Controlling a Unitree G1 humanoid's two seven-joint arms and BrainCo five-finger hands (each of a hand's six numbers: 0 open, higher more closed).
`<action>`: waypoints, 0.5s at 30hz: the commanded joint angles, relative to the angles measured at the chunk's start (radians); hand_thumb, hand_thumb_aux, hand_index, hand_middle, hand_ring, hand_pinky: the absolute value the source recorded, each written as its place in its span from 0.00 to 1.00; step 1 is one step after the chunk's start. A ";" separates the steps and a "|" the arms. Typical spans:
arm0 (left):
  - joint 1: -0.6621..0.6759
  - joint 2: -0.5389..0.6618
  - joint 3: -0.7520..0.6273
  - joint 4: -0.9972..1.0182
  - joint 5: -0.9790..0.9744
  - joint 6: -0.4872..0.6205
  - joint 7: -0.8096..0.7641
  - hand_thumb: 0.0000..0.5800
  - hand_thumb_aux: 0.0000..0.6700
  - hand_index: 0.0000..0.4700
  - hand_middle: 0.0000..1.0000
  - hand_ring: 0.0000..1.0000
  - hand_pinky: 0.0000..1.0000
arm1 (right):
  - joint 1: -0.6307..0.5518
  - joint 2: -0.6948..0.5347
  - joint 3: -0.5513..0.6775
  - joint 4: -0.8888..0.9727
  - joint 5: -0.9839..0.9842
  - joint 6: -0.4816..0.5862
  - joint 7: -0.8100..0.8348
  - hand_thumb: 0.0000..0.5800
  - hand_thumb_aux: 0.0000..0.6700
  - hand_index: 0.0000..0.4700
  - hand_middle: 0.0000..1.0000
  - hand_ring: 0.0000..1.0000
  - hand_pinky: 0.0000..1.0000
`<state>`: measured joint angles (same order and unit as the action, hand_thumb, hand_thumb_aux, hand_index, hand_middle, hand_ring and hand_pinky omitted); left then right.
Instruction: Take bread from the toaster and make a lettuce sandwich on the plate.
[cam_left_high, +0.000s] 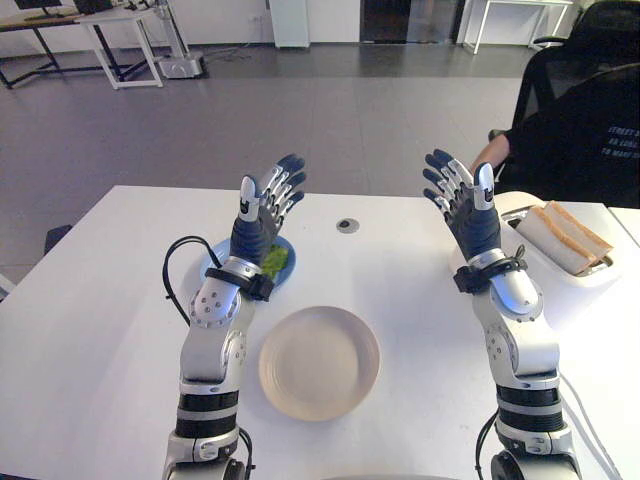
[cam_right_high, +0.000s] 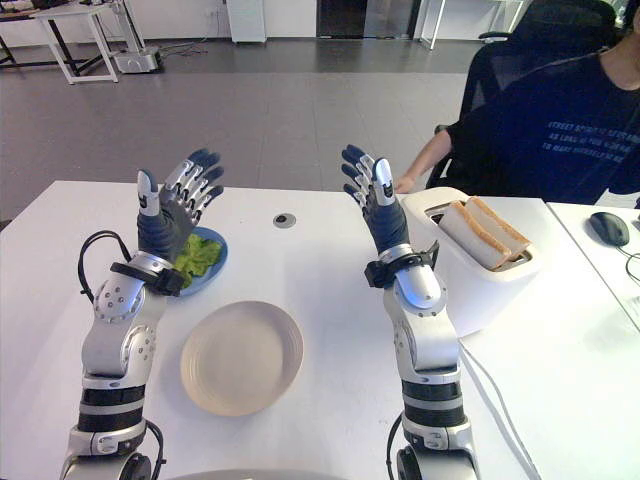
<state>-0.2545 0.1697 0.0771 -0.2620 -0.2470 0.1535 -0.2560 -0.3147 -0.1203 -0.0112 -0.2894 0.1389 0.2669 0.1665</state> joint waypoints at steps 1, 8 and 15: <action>0.005 0.005 -0.017 0.013 0.009 0.004 -0.008 0.00 0.00 0.00 0.00 0.00 0.00 | 0.005 -0.006 0.004 -0.004 -0.004 0.007 0.002 0.00 0.00 0.00 0.00 0.00 0.00; 0.005 0.003 -0.028 0.015 0.008 0.005 -0.011 0.00 0.00 0.00 0.00 0.00 0.00 | 0.010 -0.008 0.019 -0.005 -0.015 0.008 0.000 0.00 0.00 0.00 0.00 0.00 0.00; 0.005 0.008 -0.030 0.015 0.016 -0.005 -0.016 0.00 0.00 0.00 0.00 0.00 0.00 | -0.118 -0.371 -0.126 0.046 -0.297 -0.051 -0.029 0.00 0.00 0.00 0.00 0.00 0.00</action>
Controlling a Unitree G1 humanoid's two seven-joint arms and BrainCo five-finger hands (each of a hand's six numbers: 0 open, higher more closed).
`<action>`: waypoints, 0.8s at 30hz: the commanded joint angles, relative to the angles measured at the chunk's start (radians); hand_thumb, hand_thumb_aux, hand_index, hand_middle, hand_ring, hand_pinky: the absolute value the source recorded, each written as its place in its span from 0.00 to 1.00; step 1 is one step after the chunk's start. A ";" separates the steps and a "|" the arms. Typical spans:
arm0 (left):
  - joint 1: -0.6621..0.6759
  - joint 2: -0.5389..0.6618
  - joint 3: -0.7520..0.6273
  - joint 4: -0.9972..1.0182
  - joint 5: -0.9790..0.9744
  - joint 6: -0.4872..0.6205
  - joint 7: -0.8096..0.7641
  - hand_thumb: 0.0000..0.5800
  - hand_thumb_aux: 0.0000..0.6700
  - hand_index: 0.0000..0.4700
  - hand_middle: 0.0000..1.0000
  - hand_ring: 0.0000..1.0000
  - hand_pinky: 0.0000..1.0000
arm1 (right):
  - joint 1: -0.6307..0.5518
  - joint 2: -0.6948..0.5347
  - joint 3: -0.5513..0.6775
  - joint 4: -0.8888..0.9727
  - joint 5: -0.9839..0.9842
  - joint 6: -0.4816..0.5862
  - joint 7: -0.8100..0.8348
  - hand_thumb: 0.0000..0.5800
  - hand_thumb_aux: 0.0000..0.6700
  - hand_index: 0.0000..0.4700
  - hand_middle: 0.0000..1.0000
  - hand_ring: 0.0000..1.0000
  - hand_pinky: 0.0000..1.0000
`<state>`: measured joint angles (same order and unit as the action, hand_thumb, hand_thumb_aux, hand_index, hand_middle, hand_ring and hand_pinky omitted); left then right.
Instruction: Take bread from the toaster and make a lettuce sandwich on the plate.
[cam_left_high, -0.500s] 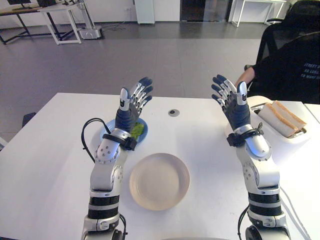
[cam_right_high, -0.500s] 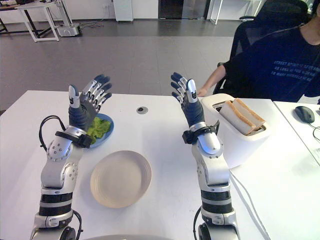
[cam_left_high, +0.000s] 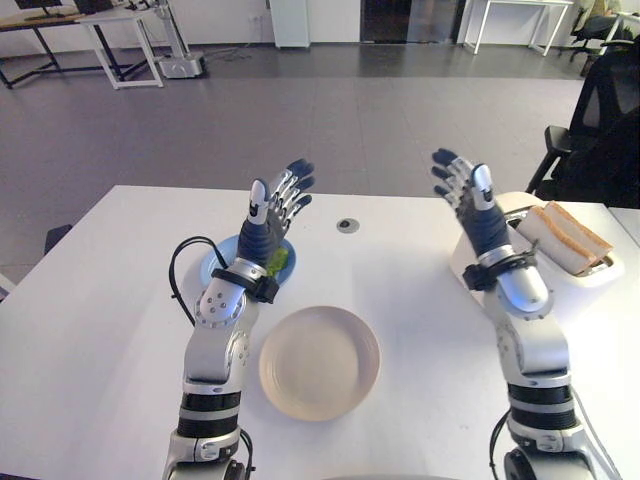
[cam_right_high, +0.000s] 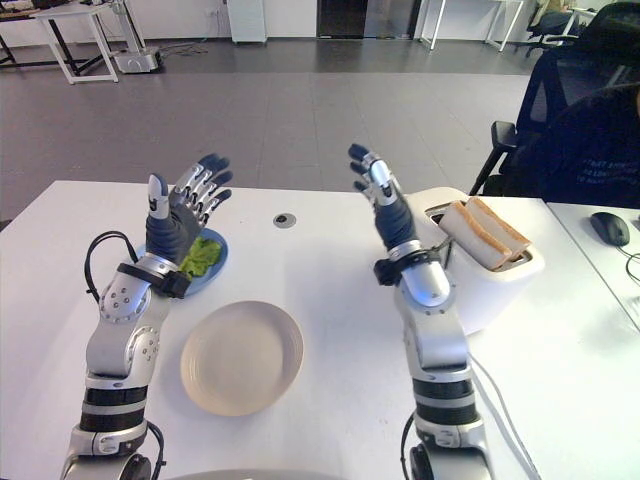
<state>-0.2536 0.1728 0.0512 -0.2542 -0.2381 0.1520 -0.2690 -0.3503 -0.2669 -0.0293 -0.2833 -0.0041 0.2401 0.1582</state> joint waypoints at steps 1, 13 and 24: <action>0.007 0.003 -0.005 0.006 0.008 -0.005 -0.003 0.00 0.00 0.00 0.00 0.00 0.00 | -0.086 -0.303 -0.126 0.065 -0.222 -0.033 -0.030 0.00 0.00 0.00 0.00 0.00 0.00; 0.023 0.001 -0.003 -0.013 0.002 0.005 0.002 0.00 0.00 0.00 0.00 0.00 0.00 | 0.040 -0.719 -0.042 0.405 -0.697 0.012 -0.020 0.00 0.00 0.00 0.00 0.00 0.00; 0.041 0.000 0.000 -0.033 0.005 0.011 0.019 0.00 0.00 0.00 0.00 0.00 0.00 | 0.044 -0.706 0.047 0.461 -0.670 0.008 0.132 1.00 1.00 1.00 0.00 0.00 0.00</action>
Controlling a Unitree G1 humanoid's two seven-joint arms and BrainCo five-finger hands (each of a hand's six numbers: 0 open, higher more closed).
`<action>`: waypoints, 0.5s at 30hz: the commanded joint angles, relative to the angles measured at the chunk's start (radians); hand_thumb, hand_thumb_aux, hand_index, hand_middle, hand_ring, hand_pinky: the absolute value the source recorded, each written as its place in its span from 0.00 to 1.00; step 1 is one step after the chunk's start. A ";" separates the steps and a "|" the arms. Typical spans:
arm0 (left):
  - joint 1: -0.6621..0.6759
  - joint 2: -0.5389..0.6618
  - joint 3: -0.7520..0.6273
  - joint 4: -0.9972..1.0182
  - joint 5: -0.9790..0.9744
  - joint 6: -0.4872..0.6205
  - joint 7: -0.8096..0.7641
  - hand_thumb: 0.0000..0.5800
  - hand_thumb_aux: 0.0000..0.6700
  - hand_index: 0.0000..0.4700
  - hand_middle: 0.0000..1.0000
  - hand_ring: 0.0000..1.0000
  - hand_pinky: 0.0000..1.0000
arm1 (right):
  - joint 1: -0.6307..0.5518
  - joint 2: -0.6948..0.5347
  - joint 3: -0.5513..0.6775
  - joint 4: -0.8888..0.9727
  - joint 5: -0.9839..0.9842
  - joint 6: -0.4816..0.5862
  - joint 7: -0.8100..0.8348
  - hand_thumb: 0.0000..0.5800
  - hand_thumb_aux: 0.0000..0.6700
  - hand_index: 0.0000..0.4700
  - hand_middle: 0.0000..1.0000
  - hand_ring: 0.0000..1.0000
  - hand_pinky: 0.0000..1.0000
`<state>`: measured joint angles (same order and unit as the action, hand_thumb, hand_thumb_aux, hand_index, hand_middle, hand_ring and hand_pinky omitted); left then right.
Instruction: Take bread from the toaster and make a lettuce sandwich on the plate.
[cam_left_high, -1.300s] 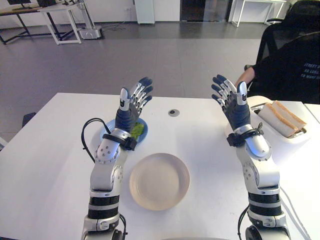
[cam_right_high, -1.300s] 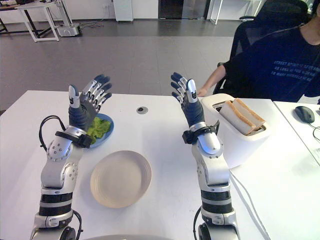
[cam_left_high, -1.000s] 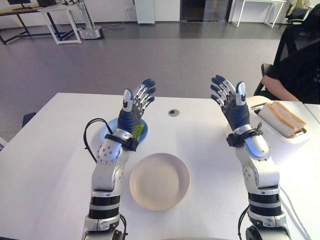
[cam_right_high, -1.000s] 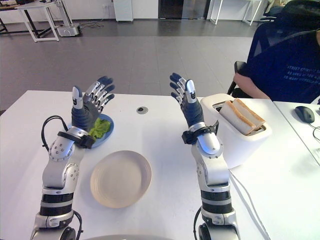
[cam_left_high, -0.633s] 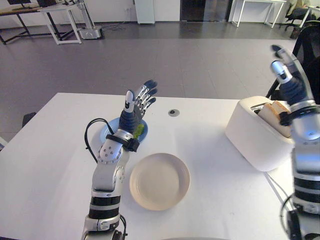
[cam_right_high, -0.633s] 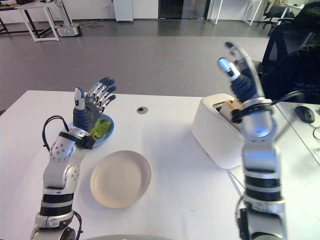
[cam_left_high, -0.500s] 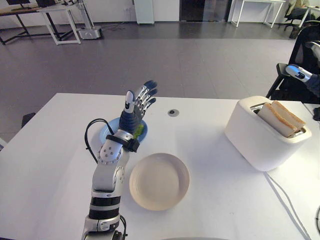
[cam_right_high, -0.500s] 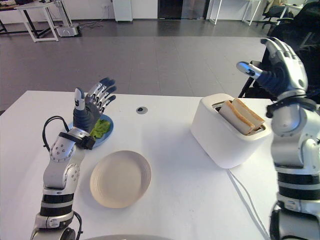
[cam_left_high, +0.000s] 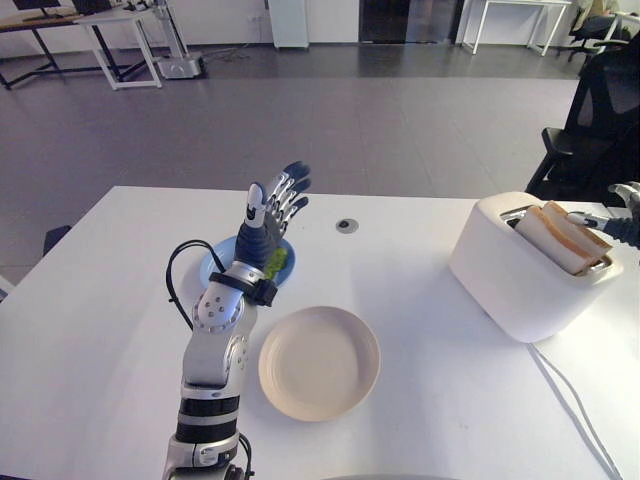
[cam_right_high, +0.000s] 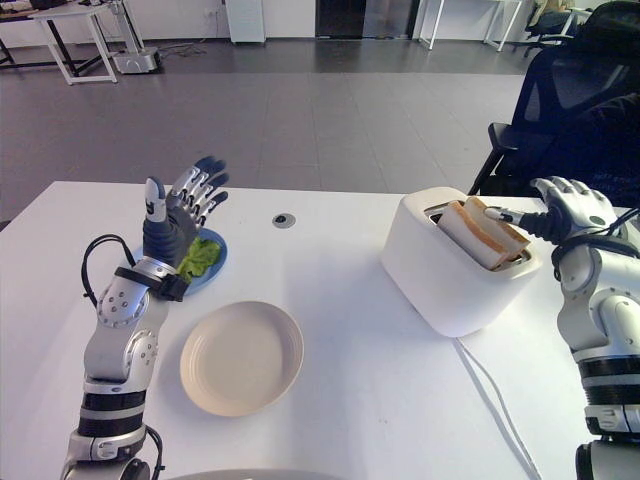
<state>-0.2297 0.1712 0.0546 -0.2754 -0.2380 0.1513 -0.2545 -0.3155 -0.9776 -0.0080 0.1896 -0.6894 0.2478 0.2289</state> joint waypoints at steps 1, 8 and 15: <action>0.017 0.001 -0.004 -0.013 0.005 0.012 0.006 0.00 0.00 0.00 0.00 0.00 0.00 | 0.009 0.009 0.032 -0.023 0.023 -0.003 0.080 1.00 1.00 1.00 0.00 0.00 0.00; 0.019 0.003 0.006 0.006 0.001 0.007 0.007 0.00 0.00 0.00 0.00 0.00 0.00 | 0.002 0.050 0.045 -0.096 0.085 -0.018 0.164 1.00 1.00 1.00 0.00 0.00 0.00; 0.015 0.004 0.006 0.027 0.004 -0.003 0.003 0.00 0.00 0.00 0.00 0.00 0.00 | -0.099 0.065 -0.057 -0.072 0.081 -0.031 -0.053 1.00 1.00 1.00 0.00 0.00 0.00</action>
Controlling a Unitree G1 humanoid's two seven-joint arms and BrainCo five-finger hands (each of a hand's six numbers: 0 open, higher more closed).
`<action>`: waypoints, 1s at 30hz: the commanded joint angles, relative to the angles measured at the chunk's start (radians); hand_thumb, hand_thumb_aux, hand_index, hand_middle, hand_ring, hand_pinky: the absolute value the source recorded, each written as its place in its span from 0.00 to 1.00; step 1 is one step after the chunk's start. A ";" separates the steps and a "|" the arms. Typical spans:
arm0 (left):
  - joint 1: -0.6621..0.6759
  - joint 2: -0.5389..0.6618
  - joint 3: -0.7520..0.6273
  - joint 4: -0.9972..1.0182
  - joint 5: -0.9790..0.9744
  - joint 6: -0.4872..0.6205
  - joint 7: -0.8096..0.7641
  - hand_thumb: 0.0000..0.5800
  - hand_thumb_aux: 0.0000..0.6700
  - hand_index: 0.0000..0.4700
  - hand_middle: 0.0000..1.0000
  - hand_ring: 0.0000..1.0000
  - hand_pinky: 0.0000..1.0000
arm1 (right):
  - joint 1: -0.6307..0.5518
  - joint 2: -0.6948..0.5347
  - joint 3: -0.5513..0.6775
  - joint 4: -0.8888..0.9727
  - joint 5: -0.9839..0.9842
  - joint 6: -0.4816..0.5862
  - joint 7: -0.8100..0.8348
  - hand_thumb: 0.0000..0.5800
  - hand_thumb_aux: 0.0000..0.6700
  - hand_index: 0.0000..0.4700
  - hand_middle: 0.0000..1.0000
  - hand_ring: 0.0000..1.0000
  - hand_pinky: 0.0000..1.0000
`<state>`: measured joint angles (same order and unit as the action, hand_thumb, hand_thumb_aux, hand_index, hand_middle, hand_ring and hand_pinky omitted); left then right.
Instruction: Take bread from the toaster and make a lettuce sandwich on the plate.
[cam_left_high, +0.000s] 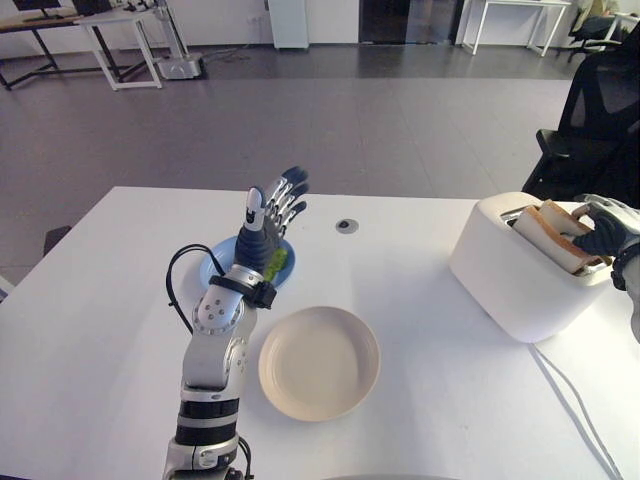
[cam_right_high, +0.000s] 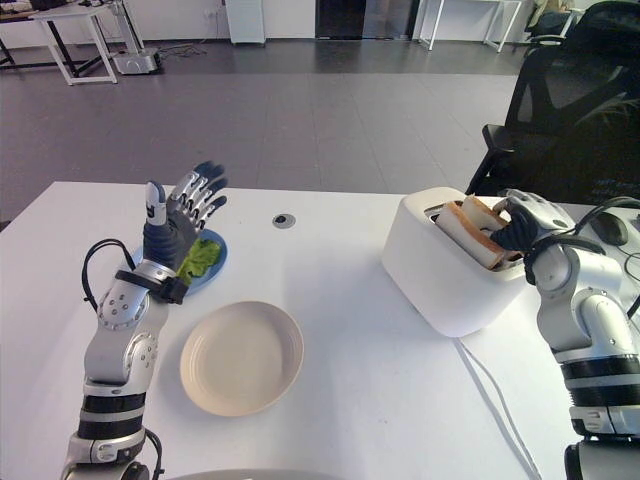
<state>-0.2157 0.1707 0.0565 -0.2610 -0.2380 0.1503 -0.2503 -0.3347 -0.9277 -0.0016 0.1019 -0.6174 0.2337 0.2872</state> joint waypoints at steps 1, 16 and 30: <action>0.001 0.005 0.004 0.014 0.005 -0.002 -0.001 0.00 0.00 0.00 0.00 0.00 0.00 | -0.102 0.022 -0.086 0.013 0.022 -0.031 -0.151 1.00 1.00 1.00 0.00 0.00 0.00; -0.058 0.151 0.109 0.031 0.082 -0.051 0.002 0.00 0.00 0.00 0.00 0.00 0.00 | -0.124 0.384 0.232 -0.449 0.586 0.107 0.320 1.00 1.00 1.00 0.00 0.00 0.00; -0.127 0.357 0.210 0.178 0.171 -0.155 -0.010 0.00 0.00 0.00 0.00 0.00 0.00 | -0.116 0.588 0.614 -0.233 0.418 0.072 0.357 1.00 1.00 1.00 0.00 0.00 0.00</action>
<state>-0.3299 0.5161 0.2656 -0.0969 -0.0792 0.0008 -0.2535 -0.4445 -0.3492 0.5962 -0.1769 -0.1765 0.3300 0.6472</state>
